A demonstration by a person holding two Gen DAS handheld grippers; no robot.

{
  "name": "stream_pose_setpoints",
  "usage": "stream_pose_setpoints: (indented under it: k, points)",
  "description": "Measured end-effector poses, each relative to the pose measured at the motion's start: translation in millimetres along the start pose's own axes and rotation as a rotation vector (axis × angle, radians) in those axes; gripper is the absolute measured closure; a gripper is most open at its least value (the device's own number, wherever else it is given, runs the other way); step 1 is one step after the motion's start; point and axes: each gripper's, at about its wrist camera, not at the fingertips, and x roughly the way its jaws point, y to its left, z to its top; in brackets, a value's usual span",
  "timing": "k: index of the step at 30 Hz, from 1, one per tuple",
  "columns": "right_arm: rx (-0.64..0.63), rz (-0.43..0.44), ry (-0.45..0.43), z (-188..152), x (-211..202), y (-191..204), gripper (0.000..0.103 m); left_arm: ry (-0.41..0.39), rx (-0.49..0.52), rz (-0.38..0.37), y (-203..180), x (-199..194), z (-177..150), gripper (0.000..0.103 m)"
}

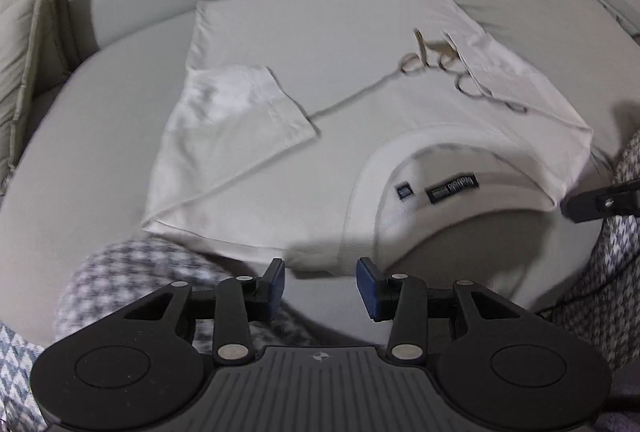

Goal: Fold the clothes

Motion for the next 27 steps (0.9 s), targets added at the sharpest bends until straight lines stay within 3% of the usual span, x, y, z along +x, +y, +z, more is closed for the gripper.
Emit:
stream_pose_setpoints:
  k: [5, 9, 15, 20, 27]
  points:
    - [0.006, 0.087, -0.195, 27, -55, 10, 0.084, -0.201, -0.116, 0.049, 38, -46, 35, 0.063]
    - [-0.022, 0.145, -0.341, 56, -98, 21, 0.067, -0.327, -0.180, 0.072, 66, -75, 67, 0.063]
    - [-0.047, 0.187, -0.426, 105, -123, 27, 0.055, -0.423, -0.230, 0.045, 105, -83, 117, 0.063]
    - [-0.026, 0.182, -0.442, 158, -96, 22, 0.049, -0.395, -0.204, 0.088, 119, -41, 159, 0.062]
    - [0.069, 0.099, -0.317, 223, 6, -8, 0.048, -0.207, -0.257, 0.056, 145, 84, 193, 0.063]
